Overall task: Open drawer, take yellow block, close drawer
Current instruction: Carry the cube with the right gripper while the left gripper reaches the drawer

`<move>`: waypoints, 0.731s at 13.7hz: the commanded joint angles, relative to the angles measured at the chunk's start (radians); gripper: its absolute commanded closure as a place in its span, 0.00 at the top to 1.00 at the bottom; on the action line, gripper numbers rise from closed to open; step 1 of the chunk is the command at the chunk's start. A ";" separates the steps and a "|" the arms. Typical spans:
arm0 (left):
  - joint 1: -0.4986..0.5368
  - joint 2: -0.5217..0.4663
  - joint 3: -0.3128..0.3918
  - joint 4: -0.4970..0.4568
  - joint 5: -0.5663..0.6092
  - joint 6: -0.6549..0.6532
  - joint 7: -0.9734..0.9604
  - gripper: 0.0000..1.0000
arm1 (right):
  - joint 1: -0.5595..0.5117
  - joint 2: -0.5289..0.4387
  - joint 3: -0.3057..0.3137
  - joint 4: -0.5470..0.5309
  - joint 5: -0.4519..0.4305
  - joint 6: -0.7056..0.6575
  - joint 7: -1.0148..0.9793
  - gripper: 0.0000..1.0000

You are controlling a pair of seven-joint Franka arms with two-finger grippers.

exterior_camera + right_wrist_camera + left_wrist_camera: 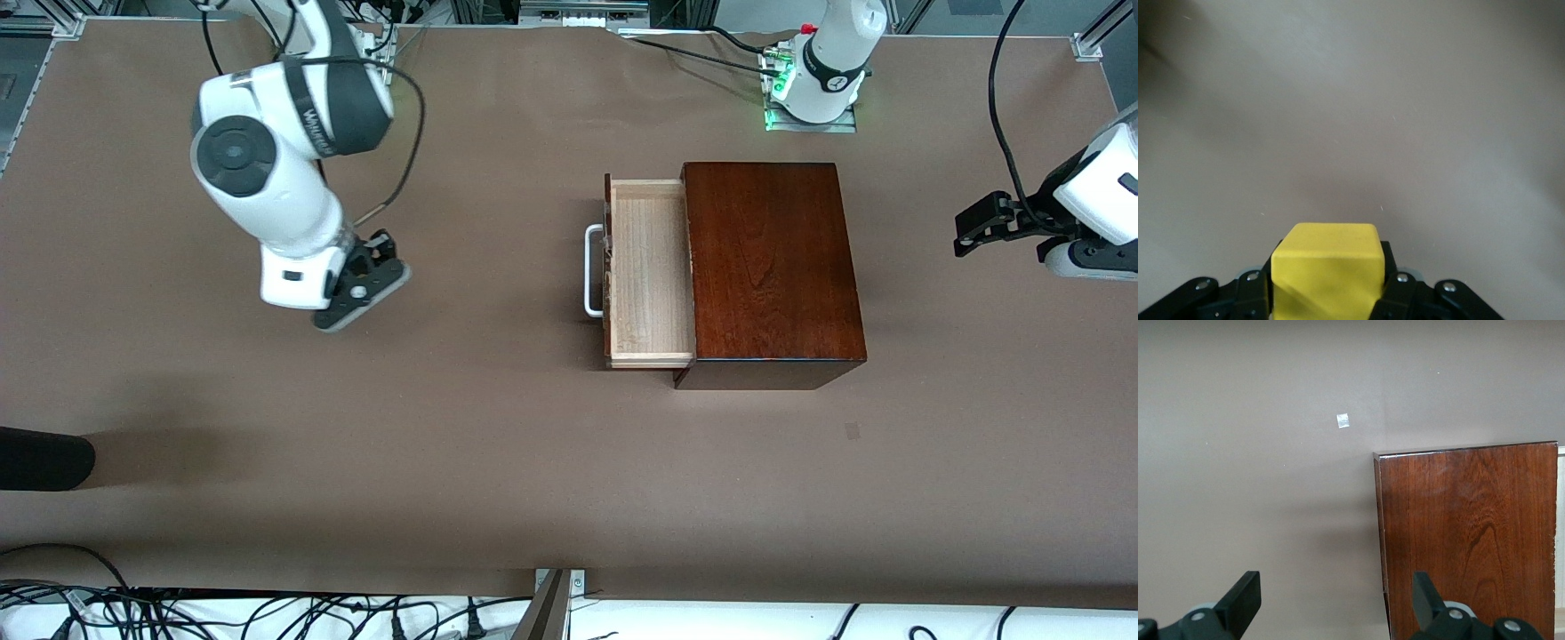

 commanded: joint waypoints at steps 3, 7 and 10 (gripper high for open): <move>-0.001 0.001 -0.027 0.016 -0.022 -0.008 0.004 1.00 | 0.016 -0.144 -0.141 -0.258 0.001 0.116 0.041 0.00; -0.003 0.001 -0.099 0.044 -0.022 -0.010 -0.051 1.00 | 0.016 -0.137 -0.235 -0.449 0.001 0.378 0.041 0.00; -0.003 0.004 -0.175 0.046 -0.016 -0.010 -0.156 1.00 | 0.014 -0.104 -0.299 -0.490 0.007 0.455 0.043 0.00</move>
